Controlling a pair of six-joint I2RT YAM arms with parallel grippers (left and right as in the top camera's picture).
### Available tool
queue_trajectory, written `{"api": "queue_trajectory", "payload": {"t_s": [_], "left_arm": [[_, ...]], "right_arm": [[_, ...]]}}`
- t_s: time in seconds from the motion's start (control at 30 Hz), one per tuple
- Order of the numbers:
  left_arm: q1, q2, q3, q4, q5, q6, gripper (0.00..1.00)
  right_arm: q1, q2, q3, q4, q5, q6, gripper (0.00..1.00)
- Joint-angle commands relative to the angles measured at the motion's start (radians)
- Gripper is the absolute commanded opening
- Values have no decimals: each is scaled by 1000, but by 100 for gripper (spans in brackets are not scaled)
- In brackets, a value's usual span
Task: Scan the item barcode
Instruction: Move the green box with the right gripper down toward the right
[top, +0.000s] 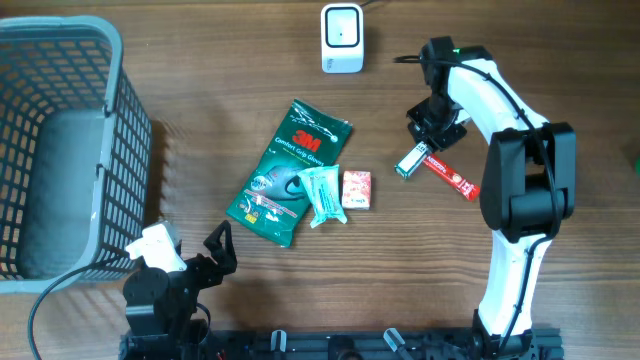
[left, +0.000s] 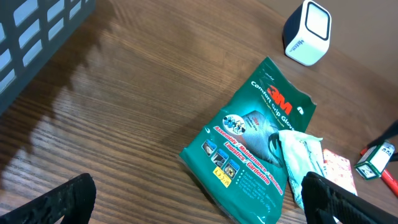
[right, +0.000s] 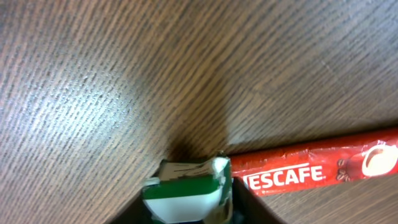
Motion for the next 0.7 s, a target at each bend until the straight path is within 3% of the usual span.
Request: {"api": "queue_trajectory", "payload": {"t_s": [0.0,0.13,0.2,0.23,0.33,0.4,0.53,0.6,0.67], "left_arm": [[-5,-7,-4,2,8,-9,100],[-5,-7,-4,2,8,-9,100],[-5,-7,-4,2,8,-9,100],[-5,-7,-4,2,8,-9,100],[-5,-7,-4,2,8,-9,100],[-5,-7,-4,2,8,-9,100],[-5,-7,-4,2,8,-9,100],[-5,-7,-4,2,8,-9,100],[-5,-7,-4,2,8,-9,100]], "right_arm": [[3,23,-2,-8,-41,-38,7],[2,23,-2,-60,-173,-58,4],[1,23,-2,-72,-302,16,4],[0,23,-2,-95,-318,119,4],[-8,23,-2,-277,-349,634,4],[-8,23,-2,-354,-443,761,4],[-6,23,-2,-352,-456,758,4],[-5,23,-2,-282,-437,491,4],[-4,23,3,-66,-453,218,4]]}}
